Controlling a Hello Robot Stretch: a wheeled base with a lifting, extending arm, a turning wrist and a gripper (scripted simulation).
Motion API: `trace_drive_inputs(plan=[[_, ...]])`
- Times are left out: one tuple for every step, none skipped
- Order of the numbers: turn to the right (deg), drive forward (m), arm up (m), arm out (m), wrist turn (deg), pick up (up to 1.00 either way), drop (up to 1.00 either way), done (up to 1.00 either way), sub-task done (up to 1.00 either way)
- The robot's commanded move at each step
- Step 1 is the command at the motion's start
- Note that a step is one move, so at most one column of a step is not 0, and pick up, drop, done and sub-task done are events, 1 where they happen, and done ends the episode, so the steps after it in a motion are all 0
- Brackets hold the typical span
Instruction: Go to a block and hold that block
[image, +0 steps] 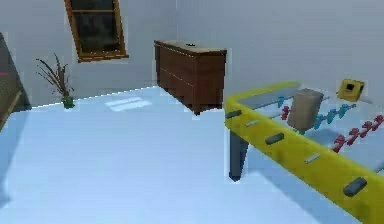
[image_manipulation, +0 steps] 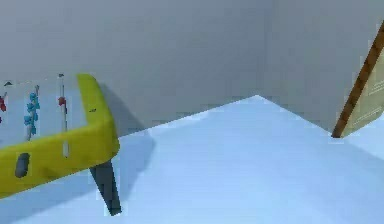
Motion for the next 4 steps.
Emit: trace_drive_inputs(plan=[[45.0, 0.00, 0.00, 0.00, 0.0, 0.00, 0.00, 0.00, 0.00], [15.0, 0.00, 0.00, 0.00, 0.0, 0.00, 0.00, 0.00, 0.00], [0.0, 0.25, 0.00, 0.00, 0.0, 0.00, 0.00, 0.00, 0.00], [-45.0, 0.00, 0.00, 0.00, 0.0, 0.00, 0.00, 0.00, 0.00]])
